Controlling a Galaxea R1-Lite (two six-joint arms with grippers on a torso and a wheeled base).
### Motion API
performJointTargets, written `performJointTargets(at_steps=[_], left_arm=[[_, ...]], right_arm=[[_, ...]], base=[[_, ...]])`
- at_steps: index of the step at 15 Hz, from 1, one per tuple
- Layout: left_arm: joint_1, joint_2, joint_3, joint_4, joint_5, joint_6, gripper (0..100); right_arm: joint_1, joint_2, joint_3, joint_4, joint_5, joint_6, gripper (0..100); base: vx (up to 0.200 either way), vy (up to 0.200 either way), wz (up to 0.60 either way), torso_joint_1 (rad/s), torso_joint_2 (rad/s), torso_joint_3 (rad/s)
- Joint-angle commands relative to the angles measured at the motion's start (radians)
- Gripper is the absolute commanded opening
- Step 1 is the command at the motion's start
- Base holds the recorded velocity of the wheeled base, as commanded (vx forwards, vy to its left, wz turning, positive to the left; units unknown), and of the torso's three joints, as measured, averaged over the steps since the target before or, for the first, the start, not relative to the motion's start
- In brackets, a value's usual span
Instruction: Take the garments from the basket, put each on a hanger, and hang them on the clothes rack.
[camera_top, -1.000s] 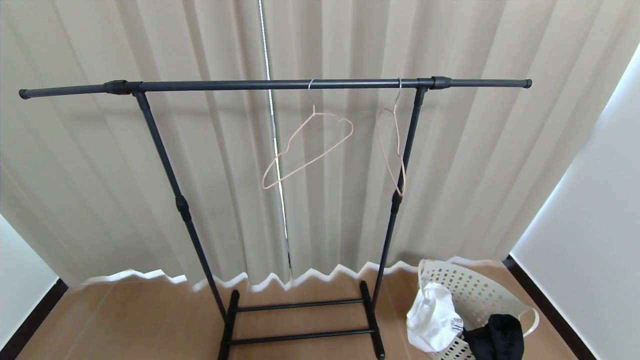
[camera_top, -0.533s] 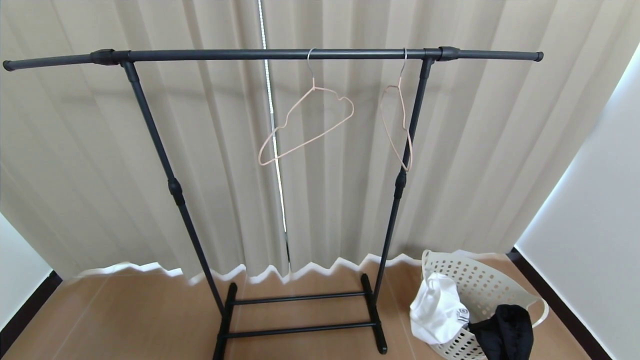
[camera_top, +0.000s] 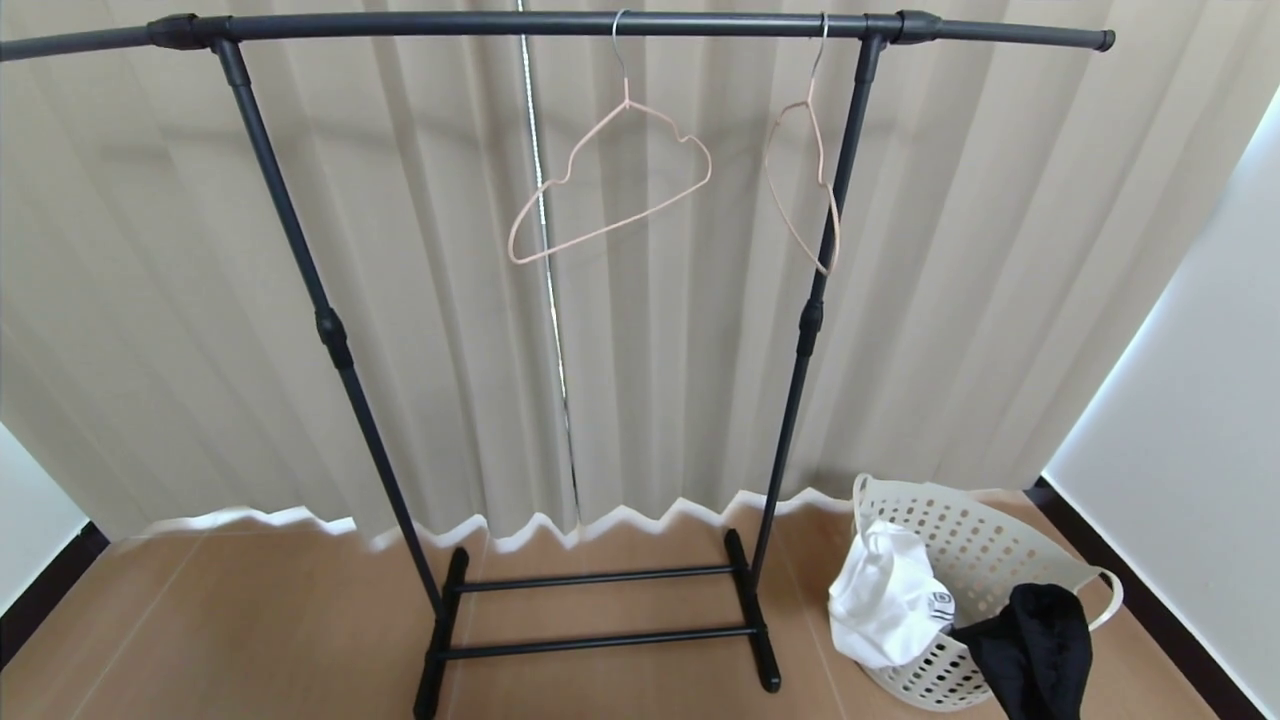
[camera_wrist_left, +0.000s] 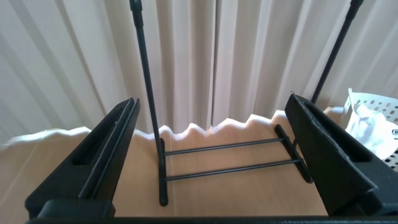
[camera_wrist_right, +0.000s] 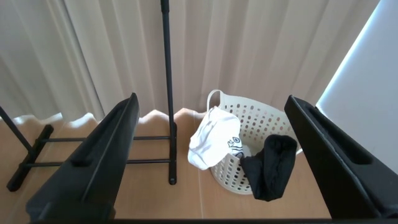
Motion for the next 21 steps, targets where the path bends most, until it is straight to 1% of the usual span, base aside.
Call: performJointTargets(at_steps=[1, 7, 11, 14, 20, 21], left_arm=[[0.000, 0.000, 0.000, 0.000, 0.000, 0.000, 100], [0.000, 0.000, 0.000, 0.000, 0.000, 0.002, 100], [0.000, 0.000, 0.000, 0.000, 0.000, 0.002, 100], [0.000, 0.000, 0.000, 0.000, 0.000, 0.002, 100], [0.000, 0.000, 0.000, 0.000, 0.000, 0.002, 100], [0.000, 0.000, 0.000, 0.000, 0.000, 0.002, 100]], right_arm=[[0.000, 0.000, 0.001, 0.000, 0.000, 0.001, 100], [0.000, 0.000, 0.001, 0.000, -0.003, 0.005, 100], [0.000, 0.000, 0.001, 0.000, -0.001, 0.000, 100], [0.000, 0.000, 0.001, 0.000, -0.001, -0.002, 100], [0.000, 0.000, 0.001, 0.000, -0.001, 0.000, 100], [0.000, 0.000, 0.001, 0.000, -0.001, 0.000, 100]], base=[[0.000, 0.000, 0.00, -0.129, 0.49, 0.354], [0.000, 0.000, 0.00, -0.088, 0.44, 0.356], [0.200, 0.000, 0.00, -0.021, 0.09, 0.080], [0.000, 0.000, 0.00, 0.000, 0.00, 0.000], [0.000, 0.000, -0.60, 0.003, 0.01, 0.006], [0.200, 0.000, 0.00, 0.002, 0.00, 0.007]])
